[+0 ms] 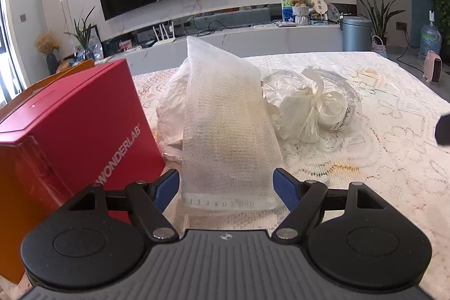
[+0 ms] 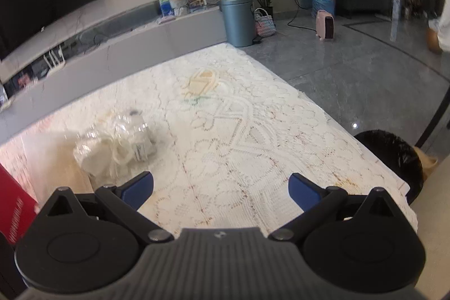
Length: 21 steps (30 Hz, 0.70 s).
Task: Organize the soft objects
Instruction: 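Grasp the white mesh bag by its end with the left gripper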
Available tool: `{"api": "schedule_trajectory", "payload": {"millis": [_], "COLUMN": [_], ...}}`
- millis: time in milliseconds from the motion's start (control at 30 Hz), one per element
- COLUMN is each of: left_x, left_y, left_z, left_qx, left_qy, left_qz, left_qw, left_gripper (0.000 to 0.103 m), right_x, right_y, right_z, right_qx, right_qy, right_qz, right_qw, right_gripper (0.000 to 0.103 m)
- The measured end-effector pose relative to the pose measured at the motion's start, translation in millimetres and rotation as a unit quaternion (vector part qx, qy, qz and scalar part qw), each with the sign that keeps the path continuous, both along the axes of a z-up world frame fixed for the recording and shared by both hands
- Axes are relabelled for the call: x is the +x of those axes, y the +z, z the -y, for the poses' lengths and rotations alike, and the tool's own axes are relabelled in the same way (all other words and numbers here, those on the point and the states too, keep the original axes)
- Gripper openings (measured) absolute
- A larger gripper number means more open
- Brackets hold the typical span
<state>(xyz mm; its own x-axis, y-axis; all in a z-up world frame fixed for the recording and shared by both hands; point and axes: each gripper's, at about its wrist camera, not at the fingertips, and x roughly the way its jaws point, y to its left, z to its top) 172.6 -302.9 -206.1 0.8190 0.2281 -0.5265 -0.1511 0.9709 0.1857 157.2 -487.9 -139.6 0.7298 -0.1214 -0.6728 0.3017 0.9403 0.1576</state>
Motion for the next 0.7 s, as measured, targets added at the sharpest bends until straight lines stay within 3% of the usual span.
{"api": "schedule_trajectory", "payload": {"millis": [133, 267, 433, 500, 700], "left_x": [-1, -11, -15, -17, -25], "left_y": [-3, -1, -2, -1, 5], "left_z": [-3, -5, -9, -14, -27], "left_qx": [-0.001, -0.006, -0.016, -0.026, -0.057], "left_qy": [-0.013, -0.014, -0.020, -0.017, -0.026], "left_qz": [0.006, 0.029, 0.018, 0.013, 0.008], "left_qw": [0.9999, 0.9995, 0.9995, 0.9994, 0.9980], "left_gripper": [0.082, 0.057, 0.029, 0.010, 0.004], "right_x": [5, 8, 10, 12, 20], "right_y": [-14, -18, -18, -21, -26], "right_z": [4, 11, 5, 4, 3], "right_qx": [0.008, 0.041, 0.037, 0.045, 0.073], "right_qy": [-0.021, -0.028, -0.011, -0.007, 0.000], "right_qz": [0.006, 0.013, 0.018, 0.017, 0.016], "right_qw": [1.000, 0.999, 0.999, 0.999, 0.997], "right_gripper": [0.100, 0.100, 0.100, 0.100, 0.100]}}
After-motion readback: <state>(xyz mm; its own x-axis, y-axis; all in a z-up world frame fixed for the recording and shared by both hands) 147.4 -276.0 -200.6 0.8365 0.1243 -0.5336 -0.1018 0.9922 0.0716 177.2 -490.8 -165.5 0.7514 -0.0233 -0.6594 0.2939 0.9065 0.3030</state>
